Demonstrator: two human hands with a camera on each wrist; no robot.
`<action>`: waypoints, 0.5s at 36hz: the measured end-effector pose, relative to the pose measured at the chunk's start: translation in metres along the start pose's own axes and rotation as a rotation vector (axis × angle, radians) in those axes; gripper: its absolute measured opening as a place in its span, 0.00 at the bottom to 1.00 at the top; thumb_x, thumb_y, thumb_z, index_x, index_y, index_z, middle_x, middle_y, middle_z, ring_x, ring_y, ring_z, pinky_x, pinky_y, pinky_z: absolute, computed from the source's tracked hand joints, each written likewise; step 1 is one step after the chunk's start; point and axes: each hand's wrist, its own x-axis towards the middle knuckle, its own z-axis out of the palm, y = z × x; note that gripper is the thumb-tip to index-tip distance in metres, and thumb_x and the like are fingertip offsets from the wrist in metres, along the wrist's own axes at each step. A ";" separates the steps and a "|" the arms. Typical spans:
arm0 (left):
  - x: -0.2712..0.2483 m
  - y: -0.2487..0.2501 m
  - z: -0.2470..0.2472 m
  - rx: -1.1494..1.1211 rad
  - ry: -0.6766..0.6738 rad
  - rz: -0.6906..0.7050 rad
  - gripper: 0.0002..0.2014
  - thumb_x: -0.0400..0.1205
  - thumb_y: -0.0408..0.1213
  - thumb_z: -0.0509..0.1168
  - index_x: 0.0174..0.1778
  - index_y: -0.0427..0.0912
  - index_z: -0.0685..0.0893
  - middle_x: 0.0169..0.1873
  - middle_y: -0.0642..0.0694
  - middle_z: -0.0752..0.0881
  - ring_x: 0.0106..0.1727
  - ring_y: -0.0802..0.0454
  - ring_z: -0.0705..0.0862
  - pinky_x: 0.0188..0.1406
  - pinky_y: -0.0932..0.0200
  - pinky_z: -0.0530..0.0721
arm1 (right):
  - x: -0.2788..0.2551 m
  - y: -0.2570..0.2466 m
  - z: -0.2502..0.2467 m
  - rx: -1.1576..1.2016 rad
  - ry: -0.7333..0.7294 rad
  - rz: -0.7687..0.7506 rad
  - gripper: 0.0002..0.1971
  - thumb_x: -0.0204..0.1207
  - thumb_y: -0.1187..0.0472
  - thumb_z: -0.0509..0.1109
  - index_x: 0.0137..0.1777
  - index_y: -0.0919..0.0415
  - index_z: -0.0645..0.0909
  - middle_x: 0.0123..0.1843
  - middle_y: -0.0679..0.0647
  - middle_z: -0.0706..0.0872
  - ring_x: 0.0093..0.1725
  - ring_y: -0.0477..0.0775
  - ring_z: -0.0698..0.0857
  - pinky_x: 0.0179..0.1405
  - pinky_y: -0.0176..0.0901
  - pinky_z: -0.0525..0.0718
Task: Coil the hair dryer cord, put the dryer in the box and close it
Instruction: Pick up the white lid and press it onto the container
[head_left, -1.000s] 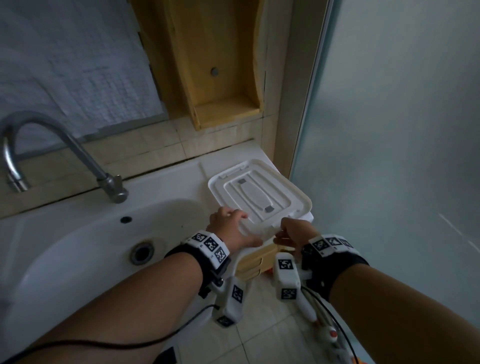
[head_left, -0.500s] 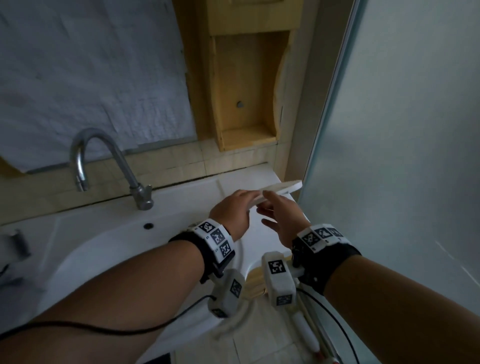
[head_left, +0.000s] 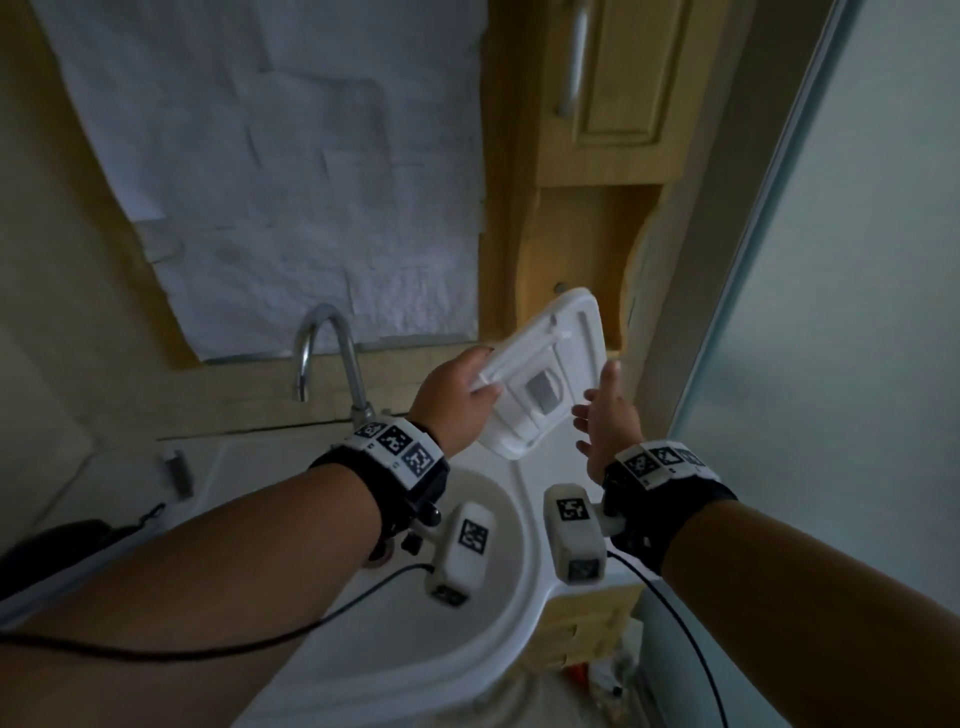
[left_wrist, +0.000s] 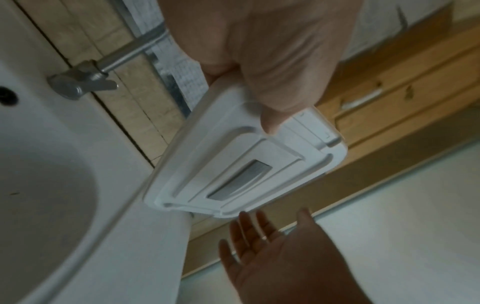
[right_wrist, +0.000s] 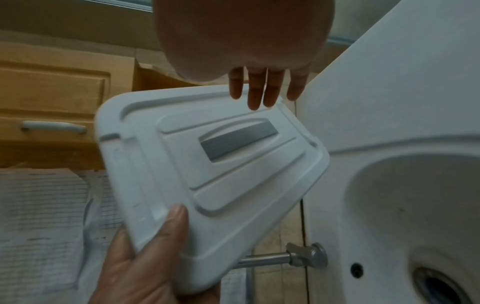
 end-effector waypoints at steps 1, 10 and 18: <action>0.000 0.003 -0.007 -0.046 0.020 -0.009 0.15 0.82 0.35 0.65 0.65 0.43 0.81 0.53 0.45 0.87 0.51 0.48 0.84 0.47 0.63 0.76 | 0.001 -0.004 0.003 -0.033 0.017 -0.005 0.41 0.76 0.28 0.45 0.61 0.65 0.79 0.49 0.58 0.83 0.53 0.59 0.81 0.66 0.63 0.77; 0.005 0.016 -0.081 -0.384 0.226 -0.057 0.09 0.78 0.35 0.69 0.51 0.53 0.83 0.43 0.54 0.88 0.46 0.53 0.87 0.49 0.58 0.83 | 0.025 -0.029 0.012 -0.011 0.011 0.022 0.34 0.76 0.35 0.57 0.70 0.63 0.74 0.51 0.55 0.77 0.51 0.59 0.77 0.61 0.59 0.77; -0.006 -0.006 -0.124 -0.678 0.360 -0.169 0.12 0.78 0.28 0.65 0.49 0.50 0.85 0.47 0.46 0.89 0.48 0.46 0.86 0.44 0.54 0.84 | 0.010 -0.037 0.042 0.181 -0.205 0.027 0.19 0.77 0.44 0.65 0.63 0.53 0.79 0.64 0.54 0.84 0.62 0.58 0.83 0.65 0.57 0.80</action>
